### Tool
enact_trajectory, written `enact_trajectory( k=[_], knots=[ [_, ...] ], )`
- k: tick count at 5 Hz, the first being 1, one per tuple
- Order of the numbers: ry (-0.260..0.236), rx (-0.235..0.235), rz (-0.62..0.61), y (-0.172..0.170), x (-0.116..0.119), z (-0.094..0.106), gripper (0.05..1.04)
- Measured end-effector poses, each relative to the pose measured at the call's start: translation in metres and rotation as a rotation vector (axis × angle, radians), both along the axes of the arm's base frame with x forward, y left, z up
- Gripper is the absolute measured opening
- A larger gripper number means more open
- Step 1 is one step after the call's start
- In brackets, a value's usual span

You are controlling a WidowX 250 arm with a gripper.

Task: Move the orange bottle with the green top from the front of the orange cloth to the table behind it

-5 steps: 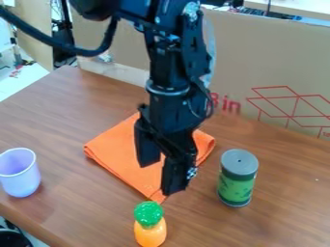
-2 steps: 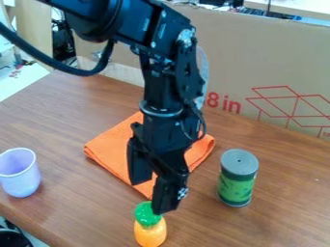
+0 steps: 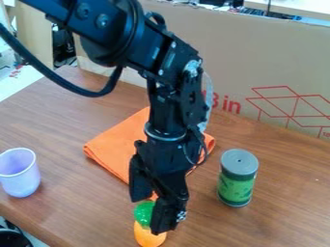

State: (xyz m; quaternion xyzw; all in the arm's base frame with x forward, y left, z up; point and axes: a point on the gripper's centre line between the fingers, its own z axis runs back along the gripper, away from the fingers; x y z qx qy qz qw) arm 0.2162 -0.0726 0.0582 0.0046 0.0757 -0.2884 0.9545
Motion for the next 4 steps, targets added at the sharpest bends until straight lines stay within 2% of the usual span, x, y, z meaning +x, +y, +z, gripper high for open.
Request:
enact_trajectory(
  k=[2, 3, 4],
  knots=[
    [0.045, 0.016, 0.013, 0.0011, -0.0017, -0.0131, 0.965],
    [0.047, 0.003, 0.005, -0.0006, -0.0021, -0.0139, 0.695],
    [0.056, -0.018, -0.002, -0.0024, -0.0026, -0.0135, 0.640]
  ],
)
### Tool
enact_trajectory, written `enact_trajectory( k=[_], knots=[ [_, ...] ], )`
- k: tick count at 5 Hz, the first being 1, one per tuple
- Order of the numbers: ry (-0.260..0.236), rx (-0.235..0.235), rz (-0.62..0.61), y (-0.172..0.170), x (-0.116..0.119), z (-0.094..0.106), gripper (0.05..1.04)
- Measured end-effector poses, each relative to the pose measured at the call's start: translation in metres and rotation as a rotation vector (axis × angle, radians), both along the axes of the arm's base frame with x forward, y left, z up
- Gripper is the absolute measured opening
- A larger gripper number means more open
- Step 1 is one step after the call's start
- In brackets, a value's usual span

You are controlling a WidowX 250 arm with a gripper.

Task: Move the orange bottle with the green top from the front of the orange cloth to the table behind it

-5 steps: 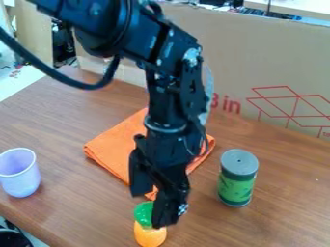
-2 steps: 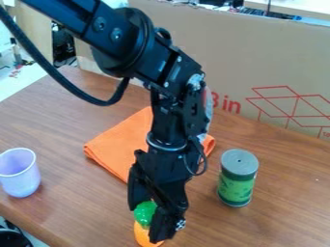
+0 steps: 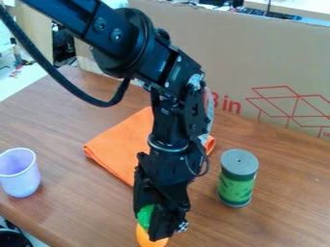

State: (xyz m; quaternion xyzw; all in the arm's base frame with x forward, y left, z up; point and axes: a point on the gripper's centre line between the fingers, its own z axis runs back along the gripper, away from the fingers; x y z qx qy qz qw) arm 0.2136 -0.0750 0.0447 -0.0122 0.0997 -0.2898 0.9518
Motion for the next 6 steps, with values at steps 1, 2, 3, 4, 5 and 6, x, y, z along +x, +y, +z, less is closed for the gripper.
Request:
enact_trajectory(
  k=[1, 2, 3, 4, 5, 6],
  knots=[
    [-0.098, -0.078, -0.008, -0.004, 0.016, 0.028, 0.640],
    [-0.187, -0.123, 0.046, 0.007, 0.037, 0.060, 0.640],
    [-0.259, -0.154, 0.181, 0.047, 0.064, 0.084, 0.640],
    [-0.268, -0.133, 0.340, 0.104, 0.086, 0.084, 0.640],
    [-0.284, -0.095, 0.444, 0.146, 0.105, 0.081, 0.640],
    [-0.255, -0.042, 0.515, 0.180, 0.114, 0.066, 0.640]
  ],
)
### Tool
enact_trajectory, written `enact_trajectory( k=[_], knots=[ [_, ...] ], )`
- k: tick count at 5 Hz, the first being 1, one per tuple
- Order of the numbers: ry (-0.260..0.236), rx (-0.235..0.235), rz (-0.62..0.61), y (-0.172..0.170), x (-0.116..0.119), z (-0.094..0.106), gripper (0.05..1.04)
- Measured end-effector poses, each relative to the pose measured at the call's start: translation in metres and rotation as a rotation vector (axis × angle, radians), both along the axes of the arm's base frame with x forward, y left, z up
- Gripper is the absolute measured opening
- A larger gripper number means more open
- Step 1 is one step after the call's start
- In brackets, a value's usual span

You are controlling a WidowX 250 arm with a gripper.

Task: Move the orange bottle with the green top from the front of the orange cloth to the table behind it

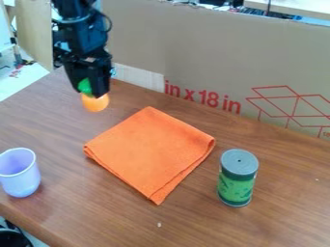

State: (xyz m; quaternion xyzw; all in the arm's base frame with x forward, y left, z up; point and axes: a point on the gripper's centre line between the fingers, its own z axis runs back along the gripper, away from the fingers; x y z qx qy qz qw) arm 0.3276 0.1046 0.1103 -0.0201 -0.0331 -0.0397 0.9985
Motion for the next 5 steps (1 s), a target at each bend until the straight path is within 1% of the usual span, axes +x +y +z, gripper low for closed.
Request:
enact_trajectory(
  k=[1, 2, 3, 4, 5],
  knots=[
    [0.052, 0.008, 0.024, 0.018, 0.010, -0.021, 0.640],
    [0.090, 0.014, 0.048, 0.033, 0.018, -0.046, 0.640],
    [0.091, 0.013, 0.048, 0.038, 0.031, -0.058, 0.640],
    [0.073, 0.001, 0.048, 0.042, 0.046, -0.061, 0.640],
    [0.070, -0.017, 0.067, 0.046, 0.052, -0.061, 0.688]
  ],
)
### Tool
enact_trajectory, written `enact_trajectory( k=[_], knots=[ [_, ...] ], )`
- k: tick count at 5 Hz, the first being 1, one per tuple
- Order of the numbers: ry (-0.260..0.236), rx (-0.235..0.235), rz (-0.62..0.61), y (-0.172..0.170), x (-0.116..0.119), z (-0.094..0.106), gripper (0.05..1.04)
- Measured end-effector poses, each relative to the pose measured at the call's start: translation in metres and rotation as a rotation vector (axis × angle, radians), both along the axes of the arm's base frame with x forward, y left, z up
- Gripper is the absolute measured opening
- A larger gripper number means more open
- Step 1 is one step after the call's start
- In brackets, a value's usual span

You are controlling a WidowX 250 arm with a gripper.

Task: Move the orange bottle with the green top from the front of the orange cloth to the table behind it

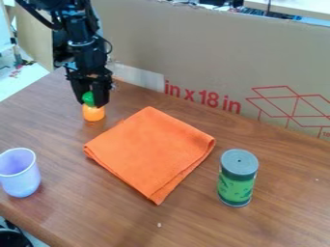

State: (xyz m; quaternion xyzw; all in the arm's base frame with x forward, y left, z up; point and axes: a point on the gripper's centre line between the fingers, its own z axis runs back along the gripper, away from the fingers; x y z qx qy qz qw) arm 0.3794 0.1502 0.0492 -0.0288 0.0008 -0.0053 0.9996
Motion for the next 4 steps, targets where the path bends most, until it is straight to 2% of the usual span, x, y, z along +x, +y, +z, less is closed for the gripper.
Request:
enact_trajectory(
  k=[1, 2, 3, 4],
  knots=[
    [-0.009, -0.008, 0.018, -0.002, 0.001, -0.004, 0.971],
    [-0.055, -0.009, 0.054, 0.001, -0.004, 0.007, 1.005],
    [-0.172, 0.032, 0.131, 0.006, -0.015, 0.048, 1.001],
    [-0.085, 0.038, 0.133, -0.003, -0.048, 0.056, 1.001]
  ],
)
